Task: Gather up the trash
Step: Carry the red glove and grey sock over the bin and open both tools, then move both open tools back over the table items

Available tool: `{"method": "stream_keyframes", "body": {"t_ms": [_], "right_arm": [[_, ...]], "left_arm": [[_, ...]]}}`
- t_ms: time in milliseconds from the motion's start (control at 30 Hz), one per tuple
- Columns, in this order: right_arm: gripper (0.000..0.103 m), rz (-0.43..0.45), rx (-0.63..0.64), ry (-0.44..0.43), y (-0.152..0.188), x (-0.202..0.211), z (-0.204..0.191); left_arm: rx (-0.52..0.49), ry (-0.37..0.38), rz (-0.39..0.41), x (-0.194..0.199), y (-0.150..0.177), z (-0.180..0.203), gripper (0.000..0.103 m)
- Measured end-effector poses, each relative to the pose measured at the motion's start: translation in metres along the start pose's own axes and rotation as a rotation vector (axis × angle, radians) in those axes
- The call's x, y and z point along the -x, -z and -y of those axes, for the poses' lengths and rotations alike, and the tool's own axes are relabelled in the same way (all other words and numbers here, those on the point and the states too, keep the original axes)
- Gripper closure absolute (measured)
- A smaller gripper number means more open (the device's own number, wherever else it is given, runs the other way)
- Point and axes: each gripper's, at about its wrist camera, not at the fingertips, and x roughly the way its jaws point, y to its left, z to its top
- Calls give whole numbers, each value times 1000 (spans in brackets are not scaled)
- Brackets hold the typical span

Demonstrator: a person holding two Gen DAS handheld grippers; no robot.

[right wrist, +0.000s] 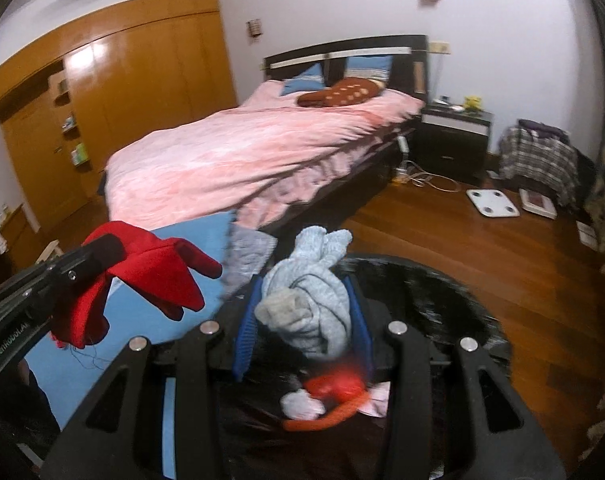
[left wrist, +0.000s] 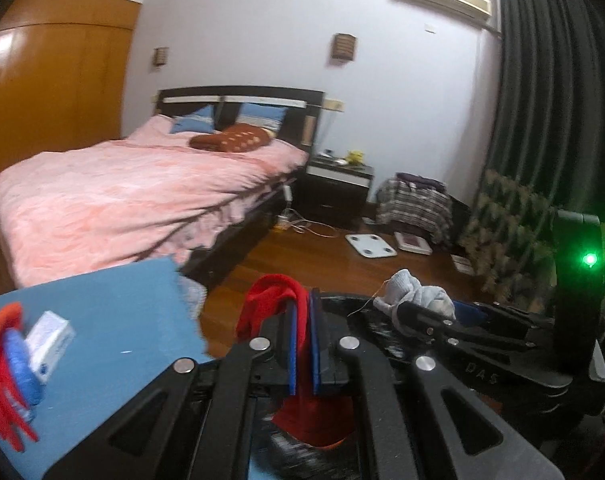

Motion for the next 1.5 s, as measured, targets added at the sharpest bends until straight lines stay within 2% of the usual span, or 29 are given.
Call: {"method": "stream_keyframes", "body": {"t_ms": [200, 367, 433, 500, 533, 600, 633, 767, 900, 1100, 1233, 1500], "right_arm": [[63, -12, -39, 63, 12, -2, 36], [61, -36, -63, 88, 24, -10, 54], [61, -43, -66, 93, 29, -13, 57], [61, -51, -66, 96, 33, -16, 59], [58, -55, -66, 98, 34, -18, 59], [38, -53, -71, 108, 35, -20, 60], [34, -49, -75, 115, 36, -19, 60], [16, -41, -86, 133, 39, -17, 60], [15, -32, -89, 145, 35, -15, 63], [15, -25, -92, 146, 33, -12, 63], [15, -19, -81, 137, 28, -11, 59], [8, -9, -48, 95, 13, -12, 30]], "left_arm": [[-22, 60, -36, -30, -2, 29, 98], [-18, 86, -83, -49, 3, 36, 97], [-1, 108, -116, -56, 7, 34, 90], [14, 117, -138, -59, 12, 31, 63], [23, 116, -148, -61, 14, 29, 58], [45, 105, -163, -62, 18, 22, 53], [55, 97, -167, -61, 20, 18, 51], [90, 73, -159, -55, 22, 2, 30], [112, 96, -178, -57, 20, -10, 29], [99, 71, -169, -54, 19, -13, 29], [81, 28, -146, -46, 17, -15, 27], [98, -101, -105, -18, 19, -45, 12]]}}
